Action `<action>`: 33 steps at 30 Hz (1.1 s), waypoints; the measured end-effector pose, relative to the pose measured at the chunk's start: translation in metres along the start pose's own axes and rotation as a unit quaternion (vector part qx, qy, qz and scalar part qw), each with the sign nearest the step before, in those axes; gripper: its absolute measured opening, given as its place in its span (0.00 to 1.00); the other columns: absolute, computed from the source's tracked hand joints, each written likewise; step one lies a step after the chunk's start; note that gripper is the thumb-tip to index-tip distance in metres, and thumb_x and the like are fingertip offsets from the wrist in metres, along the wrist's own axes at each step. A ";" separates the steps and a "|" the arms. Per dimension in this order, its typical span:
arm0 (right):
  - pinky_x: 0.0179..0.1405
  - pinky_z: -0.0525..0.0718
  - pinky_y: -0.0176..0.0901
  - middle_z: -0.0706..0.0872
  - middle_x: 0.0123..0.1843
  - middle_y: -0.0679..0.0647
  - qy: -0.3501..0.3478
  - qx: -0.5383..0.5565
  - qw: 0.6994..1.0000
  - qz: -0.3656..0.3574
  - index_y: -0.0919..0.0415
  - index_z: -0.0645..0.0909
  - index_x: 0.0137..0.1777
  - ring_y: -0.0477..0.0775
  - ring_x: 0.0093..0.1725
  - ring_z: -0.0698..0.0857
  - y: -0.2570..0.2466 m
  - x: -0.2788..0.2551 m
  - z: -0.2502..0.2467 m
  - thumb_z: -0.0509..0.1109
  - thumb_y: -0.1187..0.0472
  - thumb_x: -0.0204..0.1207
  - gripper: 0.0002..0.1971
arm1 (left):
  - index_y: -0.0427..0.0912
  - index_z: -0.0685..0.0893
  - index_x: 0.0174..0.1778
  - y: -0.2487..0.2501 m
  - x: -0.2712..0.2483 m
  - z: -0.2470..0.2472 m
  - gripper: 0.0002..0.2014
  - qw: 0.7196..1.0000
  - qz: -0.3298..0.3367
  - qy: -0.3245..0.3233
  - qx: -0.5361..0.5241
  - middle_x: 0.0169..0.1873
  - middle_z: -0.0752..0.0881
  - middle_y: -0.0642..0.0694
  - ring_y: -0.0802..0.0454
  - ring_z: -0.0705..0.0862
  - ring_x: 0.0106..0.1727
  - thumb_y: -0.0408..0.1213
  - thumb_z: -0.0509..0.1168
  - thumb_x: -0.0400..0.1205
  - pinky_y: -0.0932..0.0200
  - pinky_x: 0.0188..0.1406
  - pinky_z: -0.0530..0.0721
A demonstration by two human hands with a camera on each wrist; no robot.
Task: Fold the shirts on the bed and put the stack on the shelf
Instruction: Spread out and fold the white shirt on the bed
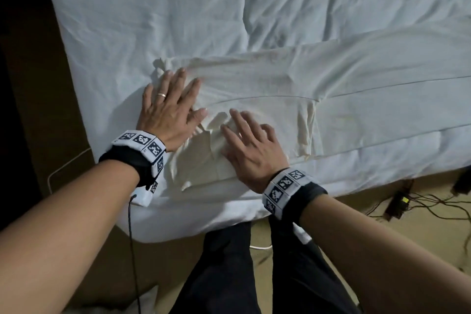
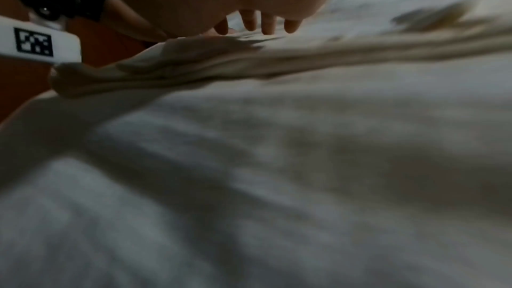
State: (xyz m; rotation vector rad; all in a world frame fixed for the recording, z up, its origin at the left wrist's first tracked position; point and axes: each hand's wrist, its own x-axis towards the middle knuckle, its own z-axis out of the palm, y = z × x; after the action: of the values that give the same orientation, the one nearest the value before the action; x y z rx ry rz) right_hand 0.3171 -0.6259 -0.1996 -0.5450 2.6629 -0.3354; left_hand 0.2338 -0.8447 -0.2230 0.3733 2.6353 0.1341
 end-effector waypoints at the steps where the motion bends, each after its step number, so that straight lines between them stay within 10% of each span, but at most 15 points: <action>1: 0.72 0.66 0.62 0.57 0.88 0.59 -0.006 -0.003 1.000 0.010 0.53 0.66 0.82 0.65 0.85 0.59 -0.006 0.002 0.007 0.57 0.42 0.84 0.29 | 0.58 0.42 0.88 -0.004 0.002 0.000 0.37 1.000 -0.016 -0.013 -0.007 0.88 0.36 0.52 0.47 0.36 0.88 0.69 0.42 0.85 0.30 0.84 0.43; 8: 0.84 0.44 0.65 0.35 0.89 0.54 -0.102 -0.077 0.990 -0.059 0.47 0.42 0.88 0.60 0.87 0.36 0.017 -0.025 0.017 0.50 0.27 0.78 0.44 | 0.58 0.34 0.87 -0.009 0.003 0.002 0.51 0.999 -0.038 -0.027 -0.020 0.87 0.30 0.54 0.51 0.31 0.87 0.79 0.49 0.76 0.28 0.82 0.38; 11: 0.77 0.61 0.66 0.57 0.87 0.60 -0.070 -0.054 0.995 -0.054 0.51 0.63 0.82 0.65 0.84 0.59 0.011 -0.021 0.002 0.55 0.28 0.76 0.40 | 0.58 0.35 0.87 -0.008 0.003 0.000 0.58 0.999 -0.034 -0.027 -0.022 0.87 0.30 0.55 0.52 0.32 0.87 0.84 0.52 0.68 0.29 0.83 0.39; 14: 0.49 0.74 0.57 0.83 0.53 0.60 0.036 -0.028 0.996 -0.072 0.60 0.83 0.51 0.64 0.50 0.81 -0.006 -0.007 -0.001 0.66 0.38 0.73 0.24 | 0.58 0.36 0.87 -0.010 0.001 -0.005 0.61 0.999 -0.025 -0.026 -0.019 0.87 0.32 0.56 0.53 0.32 0.87 0.85 0.54 0.65 0.29 0.84 0.40; 16: 0.43 0.74 0.54 0.84 0.41 0.57 0.025 -0.029 0.998 -0.046 0.61 0.84 0.40 0.63 0.41 0.81 -0.017 0.004 0.001 0.70 0.42 0.71 0.19 | 0.59 0.37 0.87 -0.013 0.000 -0.008 0.61 0.999 -0.018 -0.023 -0.016 0.87 0.32 0.58 0.55 0.33 0.87 0.84 0.56 0.66 0.30 0.83 0.40; 26: 0.50 0.74 0.53 0.85 0.52 0.54 -0.115 -0.082 0.989 -0.034 0.58 0.82 0.52 0.60 0.50 0.83 -0.025 0.015 -0.017 0.62 0.40 0.73 0.22 | 0.58 0.41 0.88 -0.015 0.006 -0.012 0.47 0.999 -0.020 -0.030 -0.030 0.87 0.33 0.58 0.55 0.34 0.87 0.77 0.47 0.77 0.29 0.82 0.41; 33: 0.38 0.72 0.42 0.80 0.35 0.51 -0.209 0.009 0.978 0.002 0.55 0.80 0.40 0.59 0.38 0.82 -0.016 0.031 -0.049 0.64 0.55 0.73 0.07 | 0.57 0.58 0.85 -0.007 0.011 -0.022 0.37 0.998 -0.035 -0.003 -0.045 0.88 0.50 0.52 0.49 0.50 0.88 0.69 0.51 0.82 0.31 0.80 0.48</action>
State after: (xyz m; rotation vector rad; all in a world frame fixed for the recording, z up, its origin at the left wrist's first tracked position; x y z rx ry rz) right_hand 0.2750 -0.6463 -0.1612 -0.5363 2.2525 -0.2157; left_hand 0.2127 -0.8490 -0.2093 0.2501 2.6229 0.2274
